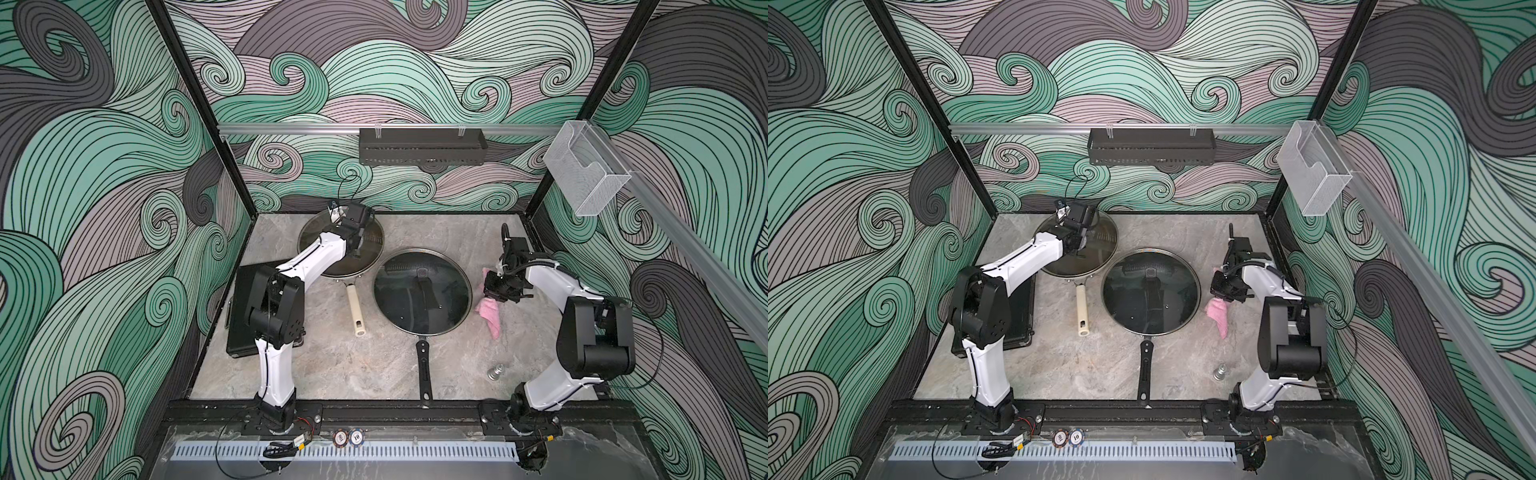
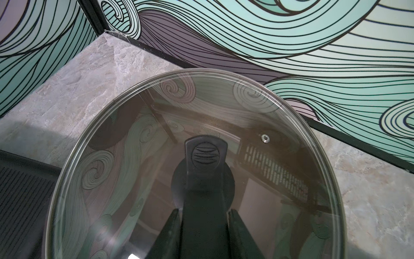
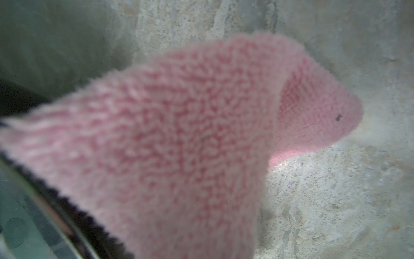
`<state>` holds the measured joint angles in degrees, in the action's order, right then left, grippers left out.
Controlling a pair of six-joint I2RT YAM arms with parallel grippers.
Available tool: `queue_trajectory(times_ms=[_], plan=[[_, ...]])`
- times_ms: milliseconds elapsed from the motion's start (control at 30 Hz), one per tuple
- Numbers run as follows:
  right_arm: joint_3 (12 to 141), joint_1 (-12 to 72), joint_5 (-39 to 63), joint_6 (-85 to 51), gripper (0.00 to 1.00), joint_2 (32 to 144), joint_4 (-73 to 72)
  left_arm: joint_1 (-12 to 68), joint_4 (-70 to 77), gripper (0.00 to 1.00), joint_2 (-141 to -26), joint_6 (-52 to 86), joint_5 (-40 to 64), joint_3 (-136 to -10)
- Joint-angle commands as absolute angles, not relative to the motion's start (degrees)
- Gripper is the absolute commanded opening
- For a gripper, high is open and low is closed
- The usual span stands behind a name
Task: Wipe the pot lid with a cloth
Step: Place the pot lid on the cooking pot.
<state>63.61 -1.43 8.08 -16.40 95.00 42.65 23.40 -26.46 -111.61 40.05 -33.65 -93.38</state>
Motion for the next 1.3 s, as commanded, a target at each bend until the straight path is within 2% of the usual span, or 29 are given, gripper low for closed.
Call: queue_trajectory(times_ms=[0,67,167,300,367,433,467,500,533,600,700,767,900,967,1000,1067,1200,1267], plan=[[64.0,-0.7,4.5,-13.7,0.00,97.1,42.6,22.6,-31.2,0.00,-109.3,40.5,-30.8,-96.9],[64.6,-0.7,4.8,-13.7,0.04,99.1,42.6,23.1,-31.0,0.00,-111.0,40.7,-33.3,-96.8],[65.4,-0.7,5.7,-14.9,0.24,100.3,42.9,23.2,-32.3,0.01,-111.2,41.3,-34.8,-96.8],[64.7,-0.7,6.4,-16.2,0.41,98.5,41.5,23.3,-28.9,0.07,-110.2,37.2,-36.2,-95.3],[65.5,-0.6,5.6,-16.5,0.44,98.3,42.4,23.3,-30.6,0.12,-111.3,37.5,-37.2,-96.5],[66.2,-0.6,3.2,-17.5,0.65,97.6,43.9,23.3,-33.1,0.14,-112.9,39.1,-37.4,-97.9],[66.5,-0.6,2.0,-18.0,0.82,97.2,44.4,23.3,-34.1,0.14,-113.4,39.7,-37.4,-98.4],[66.6,-0.6,1.0,-18.3,0.86,96.4,44.8,23.4,-35.4,0.14,-113.7,40.3,-37.4,-99.1],[66.6,-0.6,0.1,-18.6,0.99,95.5,44.8,23.5,-36.6,0.14,-113.8,40.6,-37.0,-99.7],[66.7,-0.6,-0.2,-18.5,0.99,94.4,44.8,23.5,-37.2,0.15,-113.6,41.8,-36.5,-100.0],[67.7,-0.6,-0.8,-18.2,0.99,94.2,45.8,23.5,-36.2,0.24,-112.8,46.3,-35.8,-97.9],[68.0,-0.6,-0.8,-18.2,0.99,94.2,45.9,23.4,-31.5,0.32,-112.5,46.2,-33.3,-94.9],[68.3,-0.6,0.2,-18.5,0.99,93.0,45.4,23.4,-31.0,0.48,-112.1,45.4,-29.7,-94.6],[68.6,-0.6,0.2,-18.8,0.99,92.7,45.5,23.5,-31.1,0.64,-112.2,45.0,-30.8,-94.3],[68.6,-0.6,0.1,-18.9,0.99,92.2,45.5,23.5,-31.4,0.76,-112.3,45.0,-32.5,-94.1],[68.0,-0.6,-0.5,-19.2,0.99,90.3,44.3,23.5,-32.6,0.86,-112.9,45.7,-35.5,-93.9],[66.4,-0.4,-1.3,-19.2,0.99,85.6,40.6,23.5,-32.6,0.97,-111.9,43.3,-36.6,-94.3],[65.9,-0.4,-0.8,-19.2,0.99,84.1,39.4,23.6,-31.2,0.99,-111.0,41.1,-36.1,-94.3]])
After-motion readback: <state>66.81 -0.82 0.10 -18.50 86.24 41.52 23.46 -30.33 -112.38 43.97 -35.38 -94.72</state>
